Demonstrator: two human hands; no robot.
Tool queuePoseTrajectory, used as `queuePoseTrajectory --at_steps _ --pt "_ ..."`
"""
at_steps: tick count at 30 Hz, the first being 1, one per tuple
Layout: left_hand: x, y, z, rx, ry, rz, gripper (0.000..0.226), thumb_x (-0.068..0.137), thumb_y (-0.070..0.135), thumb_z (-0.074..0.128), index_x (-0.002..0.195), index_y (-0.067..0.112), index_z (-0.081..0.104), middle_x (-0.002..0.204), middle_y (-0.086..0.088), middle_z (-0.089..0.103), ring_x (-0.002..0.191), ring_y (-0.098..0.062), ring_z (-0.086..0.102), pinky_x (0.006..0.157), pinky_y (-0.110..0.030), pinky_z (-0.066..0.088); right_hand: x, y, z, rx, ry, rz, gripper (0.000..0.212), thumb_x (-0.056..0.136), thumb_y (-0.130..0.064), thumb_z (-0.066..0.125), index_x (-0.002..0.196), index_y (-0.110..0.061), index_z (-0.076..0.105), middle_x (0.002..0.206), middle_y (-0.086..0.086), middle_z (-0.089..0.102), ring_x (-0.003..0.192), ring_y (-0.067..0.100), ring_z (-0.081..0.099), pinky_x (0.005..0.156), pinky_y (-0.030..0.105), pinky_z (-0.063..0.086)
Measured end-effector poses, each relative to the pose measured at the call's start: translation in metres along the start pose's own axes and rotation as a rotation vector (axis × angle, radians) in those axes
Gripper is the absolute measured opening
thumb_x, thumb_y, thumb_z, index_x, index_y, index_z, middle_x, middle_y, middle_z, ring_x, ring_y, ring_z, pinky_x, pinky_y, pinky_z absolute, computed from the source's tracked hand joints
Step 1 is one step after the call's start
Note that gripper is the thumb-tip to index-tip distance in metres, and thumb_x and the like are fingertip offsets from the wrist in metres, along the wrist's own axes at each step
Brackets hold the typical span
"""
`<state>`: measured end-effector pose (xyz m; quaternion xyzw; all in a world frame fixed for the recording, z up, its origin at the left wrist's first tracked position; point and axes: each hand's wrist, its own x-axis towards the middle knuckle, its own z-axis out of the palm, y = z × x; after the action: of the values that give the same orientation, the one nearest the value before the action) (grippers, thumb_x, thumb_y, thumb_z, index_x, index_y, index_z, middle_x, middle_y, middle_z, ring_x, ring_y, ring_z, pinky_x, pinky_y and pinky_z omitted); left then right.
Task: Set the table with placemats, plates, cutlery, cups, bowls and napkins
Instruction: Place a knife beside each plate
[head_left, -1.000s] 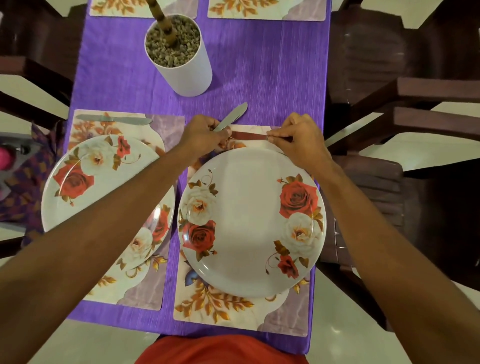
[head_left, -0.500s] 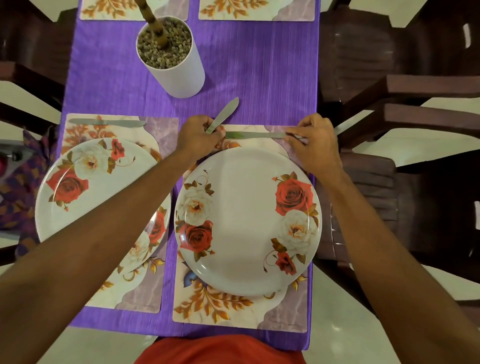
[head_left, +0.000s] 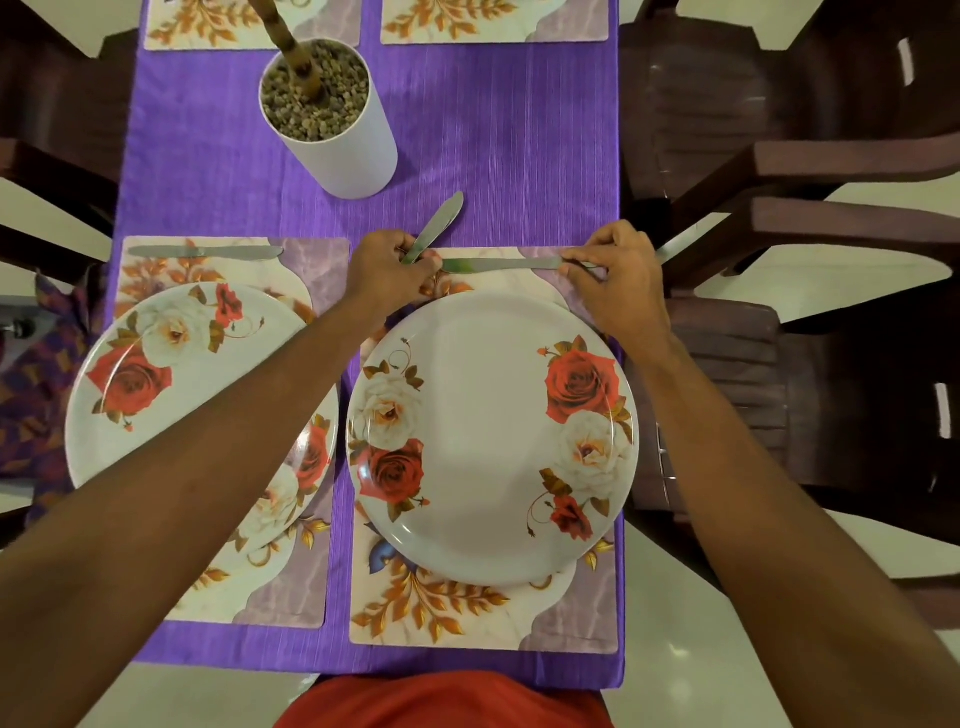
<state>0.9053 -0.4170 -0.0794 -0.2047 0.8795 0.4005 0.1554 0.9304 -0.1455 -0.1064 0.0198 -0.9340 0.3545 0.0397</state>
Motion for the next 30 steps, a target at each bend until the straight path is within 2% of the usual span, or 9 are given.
queuePoseTrajectory --at_steps 5,8,12,14,17,22,25,28,30 --pt "-0.009 0.005 -0.005 -0.067 -0.018 -0.012 0.023 0.089 0.034 0.073 0.101 0.015 0.067 0.091 -0.004 0.073 0.074 -0.018 0.073 0.078 -0.033 0.062 0.001 -0.007 -0.009 -0.035 -0.036 -0.02 0.025 0.093 -0.025 0.071 0.103 -0.003 0.076 0.103 0.013 0.068 0.097 0.027 0.062 0.089 0.025 0.046" --pt "-0.028 0.019 -0.012 -0.122 0.017 0.029 0.021 0.094 0.034 0.066 0.1 0.015 0.067 0.087 -0.001 0.07 0.074 -0.012 0.068 0.064 -0.019 0.054 -0.01 -0.023 -0.022 -0.01 0.016 0.011 0.025 0.094 -0.026 0.067 0.104 -0.005 0.077 0.103 0.012 0.071 0.095 0.02 0.06 0.09 0.032 0.049" --pt "-0.076 0.039 -0.009 -0.404 -0.163 -0.008 0.02 0.103 0.02 0.048 0.101 0.013 0.067 0.081 -0.004 0.07 0.055 -0.006 0.059 0.049 -0.017 0.041 -0.049 -0.047 -0.038 0.168 0.134 0.173 0.022 0.095 -0.026 0.068 0.107 -0.011 0.077 0.1 0.002 0.07 0.089 0.007 0.06 0.083 0.028 0.055" --pt "-0.105 0.045 0.003 -0.495 -0.291 -0.031 0.019 0.103 0.012 0.047 0.103 0.009 0.066 0.083 -0.006 0.071 0.059 -0.011 0.062 0.049 -0.019 0.044 -0.077 -0.059 -0.041 0.322 0.11 0.287 0.019 0.094 -0.028 0.068 0.105 -0.016 0.077 0.099 -0.005 0.072 0.089 0.007 0.067 0.084 0.031 0.058" --pt "-0.153 0.053 0.031 -0.606 -0.418 -0.072 0.015 0.1 0.006 0.052 0.099 0.006 0.067 0.084 -0.01 0.073 0.066 -0.016 0.068 0.057 -0.022 0.053 -0.116 -0.072 -0.049 0.621 0.127 0.441 0.019 0.095 -0.029 0.067 0.102 -0.016 0.078 0.093 0.002 0.077 0.087 0.019 0.074 0.082 0.044 0.061" --pt "-0.226 0.061 0.089 -0.643 -0.489 -0.094 0.019 0.098 0.013 0.059 0.111 0.009 0.072 0.095 -0.016 0.075 0.086 -0.024 0.074 0.074 -0.032 0.059 -0.174 -0.07 -0.082 0.866 0.126 0.596 0.019 0.098 -0.015 0.063 0.092 -0.002 0.075 0.075 0.013 0.073 0.061 0.018 0.067 0.059 0.029 0.056" --pt "-0.267 0.073 0.128 -0.661 -0.482 -0.105 0.02 0.098 0.01 0.059 0.114 0.003 0.068 0.089 -0.015 0.074 0.077 -0.02 0.073 0.067 -0.028 0.059 -0.202 -0.042 -0.115 0.917 0.147 0.648 0.02 0.097 -0.012 0.063 0.089 0.004 0.072 0.071 0.019 0.068 0.06 0.024 0.061 0.051 0.03 0.051" --pt "-0.304 0.088 0.176 -0.593 -0.475 -0.042 0.019 0.095 0.012 0.063 0.111 0.002 0.068 0.093 -0.017 0.074 0.072 -0.02 0.073 0.059 -0.028 0.054 -0.231 0.002 -0.156 0.902 0.175 0.643 0.018 0.097 -0.012 0.064 0.089 0.0 0.074 0.082 0.018 0.074 0.069 0.021 0.068 0.06 0.034 0.057" --pt "-0.328 0.104 0.208 -0.565 -0.441 -0.005 0.018 0.094 0.013 0.066 0.109 0.003 0.069 0.094 -0.015 0.074 0.071 -0.017 0.071 0.064 -0.031 0.055 -0.249 0.034 -0.184 0.93 0.19 0.656 0.019 0.097 -0.015 0.064 0.088 -0.001 0.073 0.086 0.019 0.074 0.078 0.025 0.071 0.073 0.046 0.061"
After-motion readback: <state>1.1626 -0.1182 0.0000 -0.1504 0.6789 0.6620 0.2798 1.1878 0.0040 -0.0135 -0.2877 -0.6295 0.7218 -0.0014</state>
